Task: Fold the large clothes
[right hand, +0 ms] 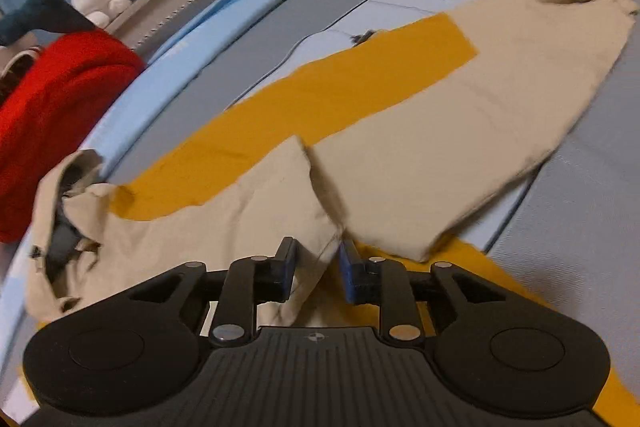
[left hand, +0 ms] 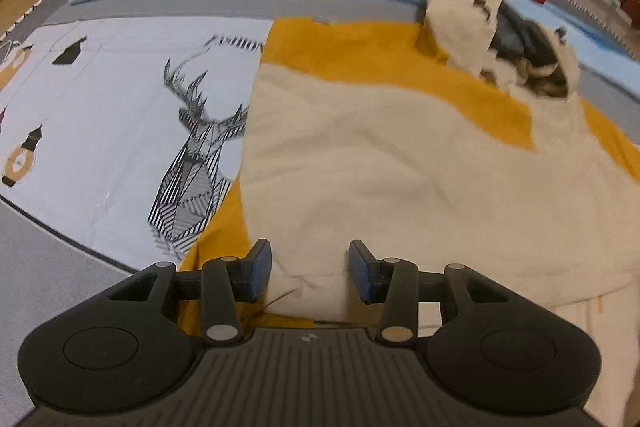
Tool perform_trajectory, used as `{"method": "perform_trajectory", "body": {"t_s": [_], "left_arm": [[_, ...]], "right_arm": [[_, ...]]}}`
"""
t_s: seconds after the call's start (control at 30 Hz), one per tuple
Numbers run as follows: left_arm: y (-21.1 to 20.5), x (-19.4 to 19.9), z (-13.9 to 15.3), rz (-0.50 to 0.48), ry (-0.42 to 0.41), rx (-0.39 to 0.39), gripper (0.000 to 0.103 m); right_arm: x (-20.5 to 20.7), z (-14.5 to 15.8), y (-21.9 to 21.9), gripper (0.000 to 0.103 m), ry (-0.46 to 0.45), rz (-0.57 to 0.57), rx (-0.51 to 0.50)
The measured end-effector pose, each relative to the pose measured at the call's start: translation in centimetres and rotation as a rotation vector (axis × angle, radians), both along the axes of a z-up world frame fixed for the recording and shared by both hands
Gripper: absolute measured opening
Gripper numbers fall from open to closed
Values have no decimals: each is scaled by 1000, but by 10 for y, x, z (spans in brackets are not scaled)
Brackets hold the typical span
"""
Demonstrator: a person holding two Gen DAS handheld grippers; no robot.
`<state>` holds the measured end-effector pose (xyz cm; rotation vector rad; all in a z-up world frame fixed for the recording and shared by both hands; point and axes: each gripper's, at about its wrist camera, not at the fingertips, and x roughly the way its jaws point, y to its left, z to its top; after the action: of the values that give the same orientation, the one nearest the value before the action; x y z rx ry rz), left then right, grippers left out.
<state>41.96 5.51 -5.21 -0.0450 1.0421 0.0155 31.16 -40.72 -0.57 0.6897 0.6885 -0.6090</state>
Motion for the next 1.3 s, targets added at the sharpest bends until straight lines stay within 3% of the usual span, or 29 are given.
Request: {"method": "perform_trajectory", "body": {"t_s": [0.1, 0.17, 0.2, 0.27, 0.4, 0.47, 0.6, 0.77, 0.87, 1.1, 1.17, 1.2, 1.23, 1.3], "left_arm": [[1, 2, -14, 1, 59, -1, 47], [-1, 1, -16, -2, 70, 7, 48], [-3, 0, -11, -2, 60, 16, 48], [-5, -2, -2, -17, 23, 6, 50], [-2, -1, -18, -9, 93, -25, 53], [-2, -3, -14, 6, 89, -30, 54], [-13, -13, 23, -22, -10, -41, 54], [-47, -38, 60, -138, -104, -50, 61], [-69, -56, 68, -207, -126, -29, 61], [-102, -88, 70, -309, -144, -21, 61], [-106, -91, 69, -311, -142, -29, 61], [-108, -91, 69, -310, -143, -31, 61], [-108, -90, 69, -309, -145, -31, 61], [-111, -89, 69, -305, -149, -26, 61]], "right_arm": [[1, 11, 5, 27, -75, 41, -63], [9, 7, 3, 33, -98, 102, -13], [15, -2, 0, 42, -78, 139, 55], [24, -22, -5, 44, 24, 160, 137], [26, -25, -6, 42, 63, 174, 119], [20, -17, -5, 42, 53, 180, 100], [12, 7, -6, 43, 21, 177, 20], [-6, 45, -13, 43, -45, 202, -120], [-23, 61, -22, 43, -80, 207, -177], [-73, 77, -81, 43, -151, 137, -195], [-91, 80, -107, 39, -179, 132, -212], [-101, 81, -122, 24, -200, 126, -223], [-111, 81, -138, 19, -212, 114, -237], [-131, 80, -172, 19, -205, 57, -261]]}}
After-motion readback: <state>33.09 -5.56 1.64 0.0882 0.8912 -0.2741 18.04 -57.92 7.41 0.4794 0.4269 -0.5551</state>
